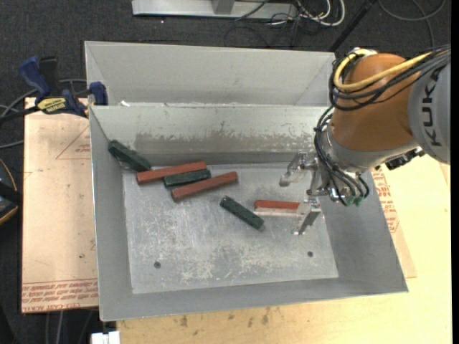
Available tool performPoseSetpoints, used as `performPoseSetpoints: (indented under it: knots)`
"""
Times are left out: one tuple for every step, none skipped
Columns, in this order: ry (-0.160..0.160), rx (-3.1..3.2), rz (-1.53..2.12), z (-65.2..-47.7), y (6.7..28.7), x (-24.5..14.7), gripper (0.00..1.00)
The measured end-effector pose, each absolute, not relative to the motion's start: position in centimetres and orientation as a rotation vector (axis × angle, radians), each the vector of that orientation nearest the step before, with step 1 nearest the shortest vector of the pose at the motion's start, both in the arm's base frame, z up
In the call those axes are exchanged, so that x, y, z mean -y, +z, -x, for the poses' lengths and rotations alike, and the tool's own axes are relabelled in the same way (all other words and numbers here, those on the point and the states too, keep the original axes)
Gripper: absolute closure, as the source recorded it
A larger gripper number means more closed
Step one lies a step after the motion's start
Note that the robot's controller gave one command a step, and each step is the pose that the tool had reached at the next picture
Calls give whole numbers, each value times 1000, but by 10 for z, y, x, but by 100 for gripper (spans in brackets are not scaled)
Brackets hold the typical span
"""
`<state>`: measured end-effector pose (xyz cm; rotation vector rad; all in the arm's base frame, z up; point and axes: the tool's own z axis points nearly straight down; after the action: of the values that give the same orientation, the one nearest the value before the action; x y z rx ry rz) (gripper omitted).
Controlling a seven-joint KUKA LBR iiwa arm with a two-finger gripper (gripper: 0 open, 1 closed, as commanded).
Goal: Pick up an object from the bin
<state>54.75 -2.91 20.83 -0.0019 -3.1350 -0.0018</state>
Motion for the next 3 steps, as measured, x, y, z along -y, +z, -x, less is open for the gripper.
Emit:
performPoseSetpoints:
  knots:
    - [-1, 3142, 1, -549, 212, 29, 0]
    - [0, 3151, -71, -556, 169, 31, 0]
    - [-3, 3158, 74, -578, 98, 4, 100]
